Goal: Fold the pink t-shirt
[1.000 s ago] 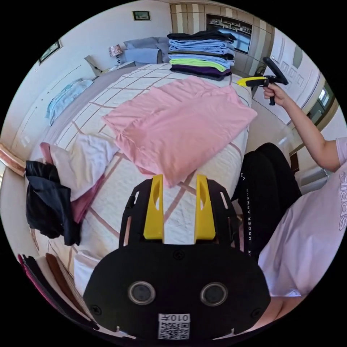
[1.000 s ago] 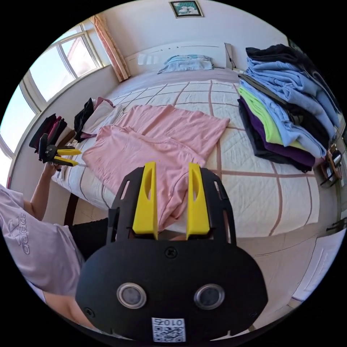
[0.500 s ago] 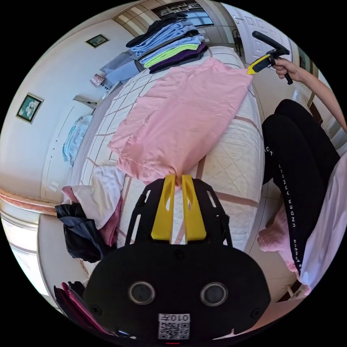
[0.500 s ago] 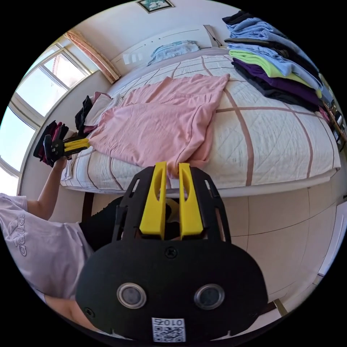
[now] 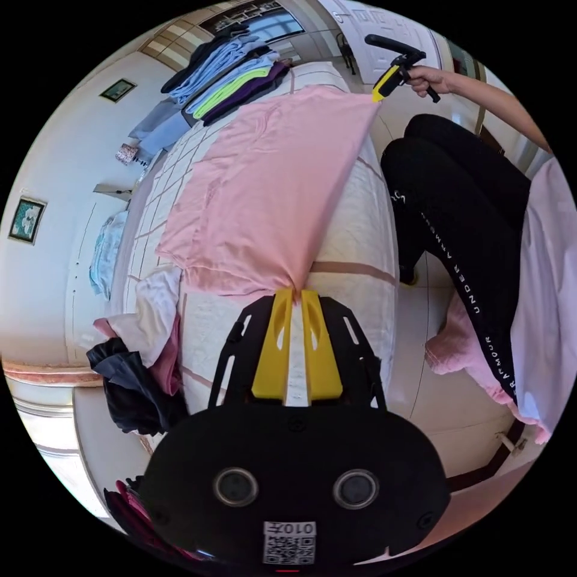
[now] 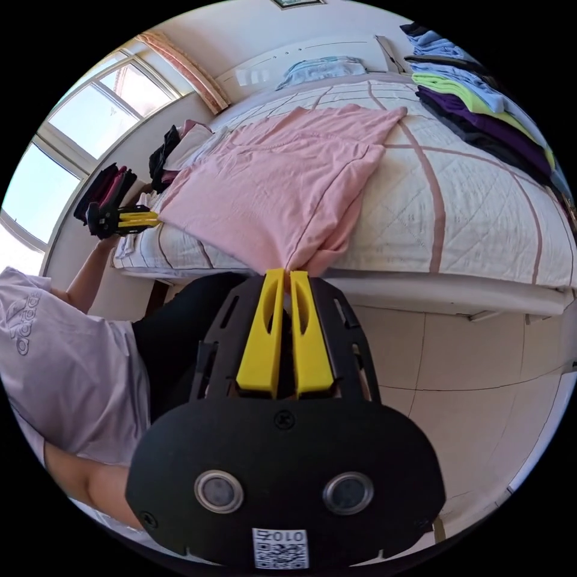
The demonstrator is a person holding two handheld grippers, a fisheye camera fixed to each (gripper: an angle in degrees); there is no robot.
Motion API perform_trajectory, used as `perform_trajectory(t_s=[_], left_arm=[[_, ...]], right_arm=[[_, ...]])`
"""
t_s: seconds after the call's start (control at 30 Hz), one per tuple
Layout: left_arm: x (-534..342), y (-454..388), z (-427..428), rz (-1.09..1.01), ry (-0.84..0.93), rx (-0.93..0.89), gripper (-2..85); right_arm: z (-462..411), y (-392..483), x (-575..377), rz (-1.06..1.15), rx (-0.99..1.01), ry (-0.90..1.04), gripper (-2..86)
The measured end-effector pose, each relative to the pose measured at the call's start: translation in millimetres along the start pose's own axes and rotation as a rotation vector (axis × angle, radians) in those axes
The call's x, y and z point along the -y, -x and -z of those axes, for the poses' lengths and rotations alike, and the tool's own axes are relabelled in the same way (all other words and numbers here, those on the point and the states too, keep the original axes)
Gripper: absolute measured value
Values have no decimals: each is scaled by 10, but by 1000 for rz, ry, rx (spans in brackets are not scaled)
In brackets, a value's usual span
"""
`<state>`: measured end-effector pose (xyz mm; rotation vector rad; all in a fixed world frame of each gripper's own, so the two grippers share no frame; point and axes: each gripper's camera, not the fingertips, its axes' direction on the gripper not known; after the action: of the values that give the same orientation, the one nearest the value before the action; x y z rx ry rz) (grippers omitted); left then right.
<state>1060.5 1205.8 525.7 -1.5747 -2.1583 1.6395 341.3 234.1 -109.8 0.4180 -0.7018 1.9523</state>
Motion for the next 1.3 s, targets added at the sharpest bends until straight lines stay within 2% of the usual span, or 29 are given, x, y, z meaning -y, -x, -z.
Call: perform_trajectory(t_s=[0.13, 0.27, 0.33, 0.43, 0.5, 0.6, 0.7, 0.77, 0.8, 0.9, 0.93, 1.0, 1.1, 1.2, 1.3], left_arm=[[1, -205, -62, -32, 40, 87, 20], [-142, 9, 93, 53, 33, -41, 14], [-244, 234, 310, 141, -51, -52, 6], [-186, 614, 506, 281, -235, 52, 0], [45, 866, 399, 292, -255, 56, -2], [538, 1285, -62, 290, -174, 24, -2], [867, 1612, -631, 299, -168, -127, -1], [999, 1734, -1102, 304, -54, -239, 1], [1032, 1792, -1347, 303, 8, -323, 2], [838, 2114, -1160, 381, -144, -407, 12], [721, 2308, -1044, 451, -218, -408, 21], [561, 2663, -1002, 596, -242, -350, 58], [484, 3284, -1322, 778, -132, -236, 118], [504, 3758, -1881, 870, 48, -330, 143], [427, 3933, -2145, 971, 89, -302, 148]], right_arm=[[22, -50, -13, -17, -21, -2, 48], [376, -30, 100, -38, -183, -66, 53], [531, 78, 273, 7, -221, -123, 57], [599, 306, 759, 123, -230, -182, 65], [521, 410, 1135, 188, -208, -176, 69], [279, 465, 1742, 236, -161, -124, 69], [-113, 336, 2195, 197, -123, -4, 67], [-535, 156, 2383, 171, -146, 179, 65], [-504, 143, 2386, 173, -132, 158, 64], [-45, 96, 2332, 211, -133, 17, 74], [164, -11, 2302, 174, -173, -64, 77], [386, -298, 2323, 66, -244, -157, 85], [490, -882, 2527, -136, -233, -195, 98], [403, -1185, 2785, -205, -212, -182, 115], [223, -1313, 2985, -235, -289, -127, 125]])
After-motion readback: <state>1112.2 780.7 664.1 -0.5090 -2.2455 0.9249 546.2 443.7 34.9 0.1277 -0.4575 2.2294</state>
